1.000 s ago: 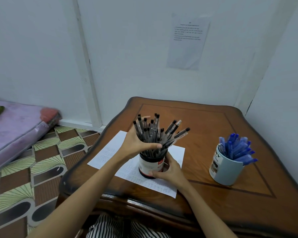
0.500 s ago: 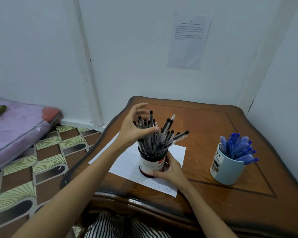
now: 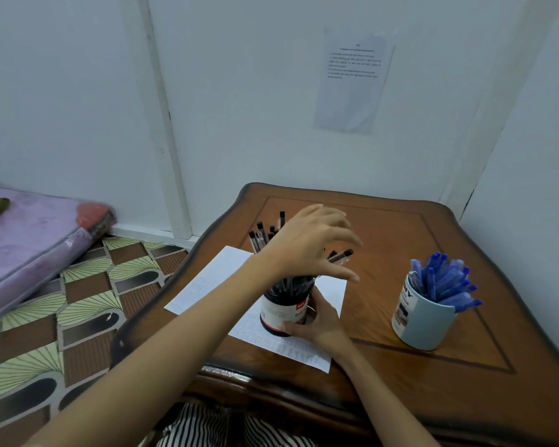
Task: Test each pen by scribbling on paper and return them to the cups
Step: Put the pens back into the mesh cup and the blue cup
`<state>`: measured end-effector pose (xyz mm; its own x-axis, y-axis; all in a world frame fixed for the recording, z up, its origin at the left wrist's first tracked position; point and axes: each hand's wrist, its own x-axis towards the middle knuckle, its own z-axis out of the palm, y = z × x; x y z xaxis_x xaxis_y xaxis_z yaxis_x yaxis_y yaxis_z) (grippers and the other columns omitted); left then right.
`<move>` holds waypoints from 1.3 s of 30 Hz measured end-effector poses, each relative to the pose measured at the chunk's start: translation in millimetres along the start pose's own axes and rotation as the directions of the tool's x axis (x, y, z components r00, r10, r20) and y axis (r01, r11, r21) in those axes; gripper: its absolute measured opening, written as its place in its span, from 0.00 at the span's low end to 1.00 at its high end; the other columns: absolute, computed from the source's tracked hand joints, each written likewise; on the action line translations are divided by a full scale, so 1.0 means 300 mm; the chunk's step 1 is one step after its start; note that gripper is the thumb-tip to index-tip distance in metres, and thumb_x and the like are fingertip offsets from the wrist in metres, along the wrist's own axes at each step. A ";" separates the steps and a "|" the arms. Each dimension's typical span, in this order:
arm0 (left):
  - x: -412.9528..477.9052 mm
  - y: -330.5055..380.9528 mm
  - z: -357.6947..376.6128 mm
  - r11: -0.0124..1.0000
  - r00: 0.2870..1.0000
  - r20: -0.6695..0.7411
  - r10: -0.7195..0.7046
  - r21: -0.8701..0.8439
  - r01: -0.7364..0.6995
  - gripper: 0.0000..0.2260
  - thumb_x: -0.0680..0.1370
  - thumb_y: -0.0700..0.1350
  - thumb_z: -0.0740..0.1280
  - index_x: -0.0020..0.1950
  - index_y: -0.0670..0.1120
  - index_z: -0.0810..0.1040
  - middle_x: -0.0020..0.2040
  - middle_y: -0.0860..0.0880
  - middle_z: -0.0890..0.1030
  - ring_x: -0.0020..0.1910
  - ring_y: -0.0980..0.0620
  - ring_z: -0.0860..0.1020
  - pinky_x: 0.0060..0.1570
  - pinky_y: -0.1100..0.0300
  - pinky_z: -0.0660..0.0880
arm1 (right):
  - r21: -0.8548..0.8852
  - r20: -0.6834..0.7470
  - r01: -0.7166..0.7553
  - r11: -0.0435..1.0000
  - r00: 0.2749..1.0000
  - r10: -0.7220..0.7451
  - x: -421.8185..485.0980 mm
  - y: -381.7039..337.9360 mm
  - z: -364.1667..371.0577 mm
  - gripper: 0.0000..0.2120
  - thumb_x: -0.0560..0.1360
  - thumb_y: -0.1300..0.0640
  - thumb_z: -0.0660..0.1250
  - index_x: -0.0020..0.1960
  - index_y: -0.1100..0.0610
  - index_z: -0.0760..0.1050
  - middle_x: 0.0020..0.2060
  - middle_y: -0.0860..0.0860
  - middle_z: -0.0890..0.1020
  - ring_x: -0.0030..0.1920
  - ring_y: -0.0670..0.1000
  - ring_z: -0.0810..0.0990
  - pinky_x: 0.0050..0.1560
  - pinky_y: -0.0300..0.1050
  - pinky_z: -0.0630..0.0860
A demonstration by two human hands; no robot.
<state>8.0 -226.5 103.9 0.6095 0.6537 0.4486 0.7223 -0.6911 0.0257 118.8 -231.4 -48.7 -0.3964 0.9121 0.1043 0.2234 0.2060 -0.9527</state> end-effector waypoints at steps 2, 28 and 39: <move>0.002 -0.015 0.028 0.999 1.000 0.016 -0.013 0.042 0.013 0.17 0.70 0.59 0.70 0.48 0.47 0.83 0.52 0.50 0.81 0.61 0.49 0.74 0.64 0.51 0.64 | 0.000 0.002 0.004 1.000 1.000 -0.004 -0.002 0.000 -0.002 0.36 0.66 0.59 0.78 0.65 0.43 0.61 0.56 0.34 0.71 0.56 0.37 0.72 0.51 0.27 0.72; -0.009 -0.045 -0.023 0.833 0.932 0.005 -0.362 -0.448 0.325 0.23 0.69 0.30 0.71 0.60 0.46 0.73 0.41 0.51 0.79 0.30 0.61 0.70 0.35 0.69 0.70 | 0.008 -0.005 0.032 0.999 0.999 -0.032 0.003 0.013 -0.003 0.35 0.64 0.60 0.79 0.62 0.40 0.65 0.56 0.37 0.76 0.56 0.32 0.75 0.52 0.30 0.73; 0.025 -0.003 -0.078 0.894 0.888 0.192 -0.418 -0.087 0.439 0.12 0.77 0.51 0.67 0.39 0.45 0.83 0.32 0.50 0.80 0.30 0.56 0.75 0.30 0.65 0.68 | 0.031 -0.089 0.040 0.999 0.995 -0.037 0.006 0.023 -0.004 0.37 0.60 0.59 0.81 0.63 0.45 0.67 0.61 0.46 0.75 0.59 0.42 0.75 0.53 0.35 0.75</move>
<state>4.3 -228.2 128.3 0.3023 0.9283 0.2166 0.8852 -0.3577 0.2976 120.7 -228.0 -54.9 -0.3238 0.9317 0.1648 0.1798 0.2316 -0.9560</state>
